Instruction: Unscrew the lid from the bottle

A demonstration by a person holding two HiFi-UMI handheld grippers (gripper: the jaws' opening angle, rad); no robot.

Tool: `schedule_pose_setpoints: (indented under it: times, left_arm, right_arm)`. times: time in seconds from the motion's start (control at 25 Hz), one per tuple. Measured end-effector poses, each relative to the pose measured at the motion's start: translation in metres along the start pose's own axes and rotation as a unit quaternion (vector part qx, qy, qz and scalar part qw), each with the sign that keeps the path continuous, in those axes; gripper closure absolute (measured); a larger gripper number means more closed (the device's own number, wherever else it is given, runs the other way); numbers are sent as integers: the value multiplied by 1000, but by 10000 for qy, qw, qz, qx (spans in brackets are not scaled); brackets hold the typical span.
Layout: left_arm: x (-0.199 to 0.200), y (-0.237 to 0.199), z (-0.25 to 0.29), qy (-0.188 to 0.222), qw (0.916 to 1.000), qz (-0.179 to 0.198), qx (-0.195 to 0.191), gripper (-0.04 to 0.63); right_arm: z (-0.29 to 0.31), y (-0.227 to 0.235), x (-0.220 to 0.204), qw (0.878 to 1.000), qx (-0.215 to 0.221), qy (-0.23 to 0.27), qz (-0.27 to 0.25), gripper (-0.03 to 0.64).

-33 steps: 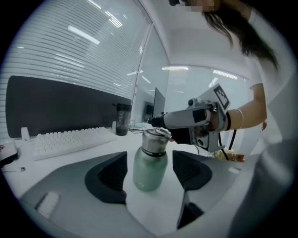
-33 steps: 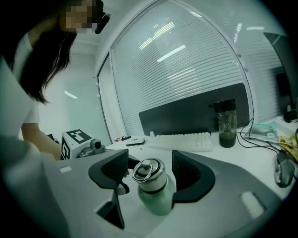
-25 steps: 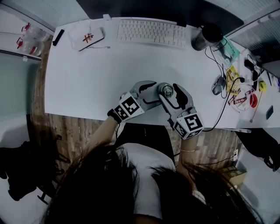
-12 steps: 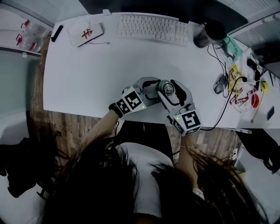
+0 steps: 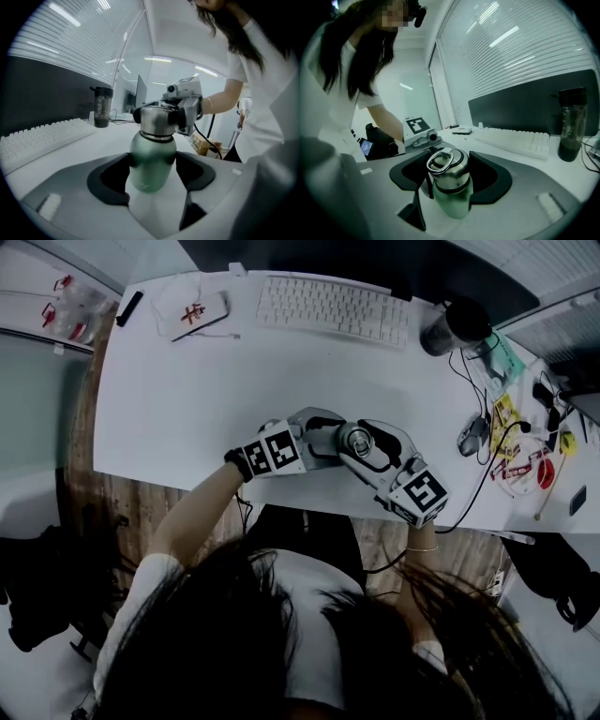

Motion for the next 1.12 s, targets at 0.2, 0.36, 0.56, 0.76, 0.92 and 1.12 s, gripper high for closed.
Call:
schedule_pose_setpoints:
  times: [0.2,0.36,0.56,0.76,0.92,1.12]
  left_arm:
    - [2,-4,-2,-395,9979,243,-460,236]
    - [4,-6,-3,-683,9934,420,-820,236]
    - [6,-7,-2,-850,9898,582,-986,236]
    - [5,-6,-2,-784,9921,516,-832,236]
    - [3,-2,-2,-643,9959,399,-499,236]
    - [-1,5,-2,-377,9992,142,43,236]
  right_arm:
    - [5,4,4,9942,1071,35,-117,354]
    - [9,6,7,9836,1767,-141,-324,353]
    - [11,6,4,9714,2347,-178,-323,352]
    - [8,7,-2,9833,1810,-196,-34,351]
    - [-1,0,-1,9979,603,-144,161,350]
    - [-13,-12,-6,9938,-984,63,513,350]
Point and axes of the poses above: the fingertips, and each gripper's own axes: z forward along the fingers, y to its right, x out of its top, the point moved 5 cm from there along -z, backward along the fingers, and after that the axes turned 12 degrees about -z, right-handed, at the moved point
